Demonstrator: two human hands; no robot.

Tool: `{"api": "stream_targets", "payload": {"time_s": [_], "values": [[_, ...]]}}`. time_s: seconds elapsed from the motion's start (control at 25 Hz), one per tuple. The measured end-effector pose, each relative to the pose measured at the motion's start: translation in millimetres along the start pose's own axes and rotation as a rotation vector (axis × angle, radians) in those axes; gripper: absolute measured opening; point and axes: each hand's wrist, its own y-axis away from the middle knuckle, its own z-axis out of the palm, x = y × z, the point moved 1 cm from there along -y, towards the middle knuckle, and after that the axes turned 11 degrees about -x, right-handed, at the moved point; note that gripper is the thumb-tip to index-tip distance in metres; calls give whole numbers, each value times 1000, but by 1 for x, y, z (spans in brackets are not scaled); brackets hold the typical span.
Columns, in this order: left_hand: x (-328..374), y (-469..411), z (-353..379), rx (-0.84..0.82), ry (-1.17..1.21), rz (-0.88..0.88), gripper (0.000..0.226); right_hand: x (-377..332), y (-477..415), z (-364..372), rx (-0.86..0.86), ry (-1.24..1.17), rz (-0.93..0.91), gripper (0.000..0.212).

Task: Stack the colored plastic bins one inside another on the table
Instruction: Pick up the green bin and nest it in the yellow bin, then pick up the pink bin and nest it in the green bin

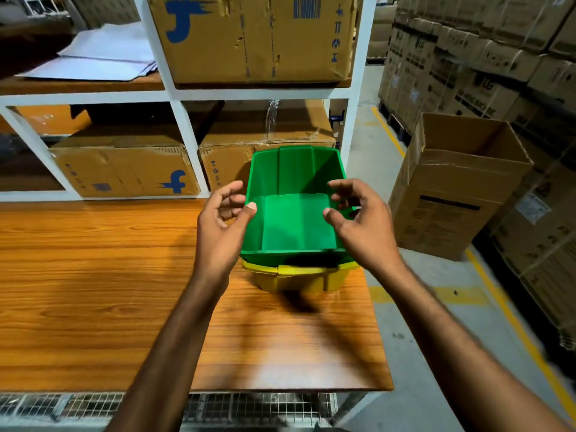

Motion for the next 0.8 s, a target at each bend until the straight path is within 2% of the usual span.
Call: {"api": "stream_targets", "payload": {"time_s": [0.12,0.24,0.44,0.64,0.8], "values": [[-7,40,1,66,19,17,38,-10,38,18,-65,16,-136,35],[-18,68,-1,135,21,-21,39,-11,69,42,-170,20,-190,33],[-30,105,-22,204,-15,-24,36,-10,102,72,-312,-16,-191,32],[-35,155,-60,266,-45,-46,39,-35,140,101,-382,-118,-162,34],[-37,211,-112,269,-236,-28,49,-69,178,146,-459,-150,-143,39]]}}
